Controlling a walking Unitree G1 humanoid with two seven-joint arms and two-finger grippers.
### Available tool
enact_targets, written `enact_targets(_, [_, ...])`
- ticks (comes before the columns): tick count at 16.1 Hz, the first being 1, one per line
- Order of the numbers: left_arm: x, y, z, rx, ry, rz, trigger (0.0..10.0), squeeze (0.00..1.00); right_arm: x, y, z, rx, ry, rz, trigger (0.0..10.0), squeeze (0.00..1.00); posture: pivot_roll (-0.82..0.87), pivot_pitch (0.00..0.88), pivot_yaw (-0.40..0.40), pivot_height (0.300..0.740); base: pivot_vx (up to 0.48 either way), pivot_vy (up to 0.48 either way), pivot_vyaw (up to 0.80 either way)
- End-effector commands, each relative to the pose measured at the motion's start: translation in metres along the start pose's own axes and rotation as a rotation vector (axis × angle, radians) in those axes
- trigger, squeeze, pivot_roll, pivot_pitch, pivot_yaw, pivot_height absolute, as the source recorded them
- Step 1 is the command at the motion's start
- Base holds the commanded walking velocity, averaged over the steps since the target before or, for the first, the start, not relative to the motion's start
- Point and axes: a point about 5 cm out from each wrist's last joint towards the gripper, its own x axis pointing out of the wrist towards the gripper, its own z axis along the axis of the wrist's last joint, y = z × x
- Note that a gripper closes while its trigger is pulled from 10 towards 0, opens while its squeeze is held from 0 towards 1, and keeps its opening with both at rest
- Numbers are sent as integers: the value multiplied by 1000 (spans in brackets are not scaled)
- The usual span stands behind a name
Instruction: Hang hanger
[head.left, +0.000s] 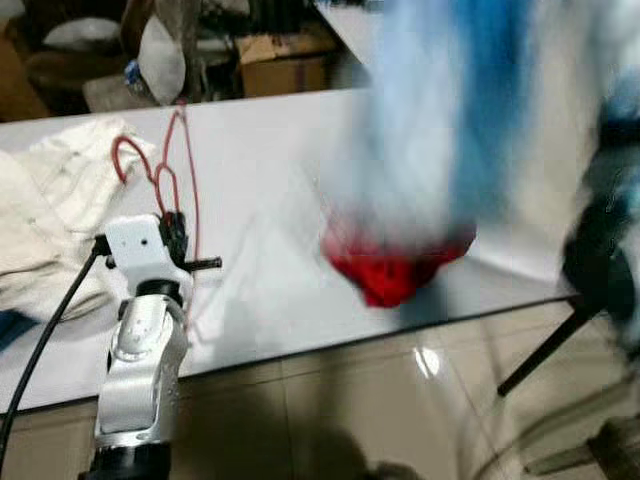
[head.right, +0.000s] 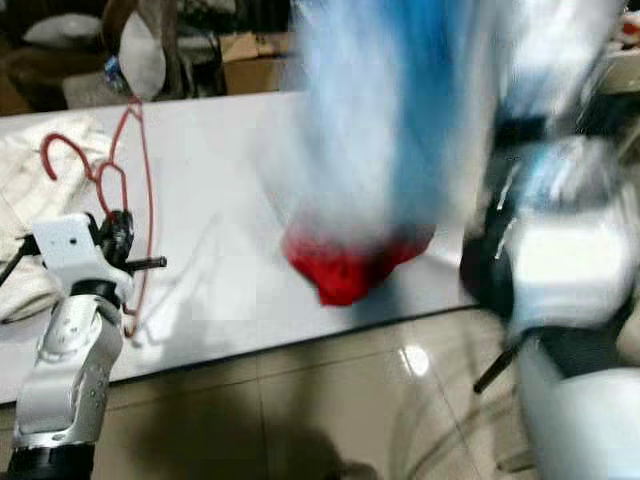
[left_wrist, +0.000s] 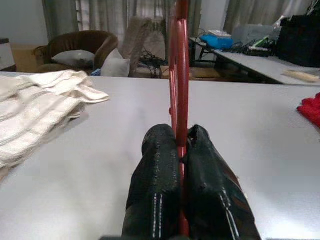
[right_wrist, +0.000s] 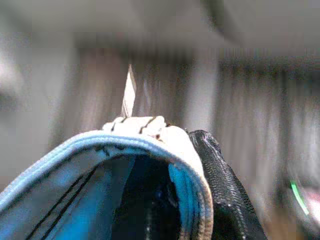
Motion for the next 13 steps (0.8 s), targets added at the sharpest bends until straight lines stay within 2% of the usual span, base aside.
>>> enact_targets(1, [0, -7, -1, -5, 8, -18, 10000, 0, 2, -9, 26, 60, -145, 13, 10000, 0, -137, 0, -21, 740, 375, 0, 0])
enact_targets(2, [-2, -6, -2, -6, 7, -10, 10000, 0, 3, -14, 43, 18, -241, 19, 10000, 0, -121, 0, -34, 740, 375, 0, 0])
enact_targets(3, [-3, -6, -2, -6, 8, -11, 10000, 0, 2, -16, 40, -10, -233, 13, 10000, 0, -121, 0, -34, 740, 375, 0, 0])
enact_targets(4, [-4, -8, -4, -4, 19, -30, 10000, 0, -2, -23, 14, -68, -152, -10, 10000, 0, -121, 0, -34, 740, 352, 0, 0])
enact_targets(5, [-5, -15, -6, -8, 39, -81, 10000, 0, -23, -32, -43, -105, 13, -6, 10000, 0, -109, 0, -31, 740, 292, 0, 0])
enact_targets(7, [-8, -16, -5, -9, 38, -87, 10000, 0, -65, -42, -106, -82, 205, -23, 10000, 0, -105, 0, -21, 740, 0, 0, 0])
enact_targets(8, [-8, -11, -5, -1, 36, -52, 10000, 0, -104, -48, -150, -59, 355, -66, 10000, 0, -99, 0, -22, 740, 0, 0, 0])
enact_targets(9, [-9, -6, -5, 9, 35, -20, 10000, 0, -141, -53, -181, -49, 479, -118, 10000, 0, -97, 0, -22, 740, 0, 0, 0])
enact_targets(10, [-10, 4, -6, 35, 40, 21, 10000, 0, -215, -55, -228, -22, 703, -202, 10000, 0, -91, 0, -20, 740, 0, 0, 0])
enact_targets(11, [-13, 10, -7, 54, 50, 30, 10000, 0, -267, -51, -250, -35, 846, -246, 10000, 0, -89, 0, -14, 740, 0, 0, 0])
enact_targets(12, [-14, 13, -8, 64, 57, 28, 10000, 0, -303, -48, -262, -29, 952, -291, 10000, 0, -89, 0, -14, 740, 0, 0, 0])
enact_targets(13, [-14, 14, -8, 77, 65, 10, 10000, 0, -325, -47, -266, -9, 1002, -323, 10000, 0, -91, 0, 3, 740, 0, 0, 0])
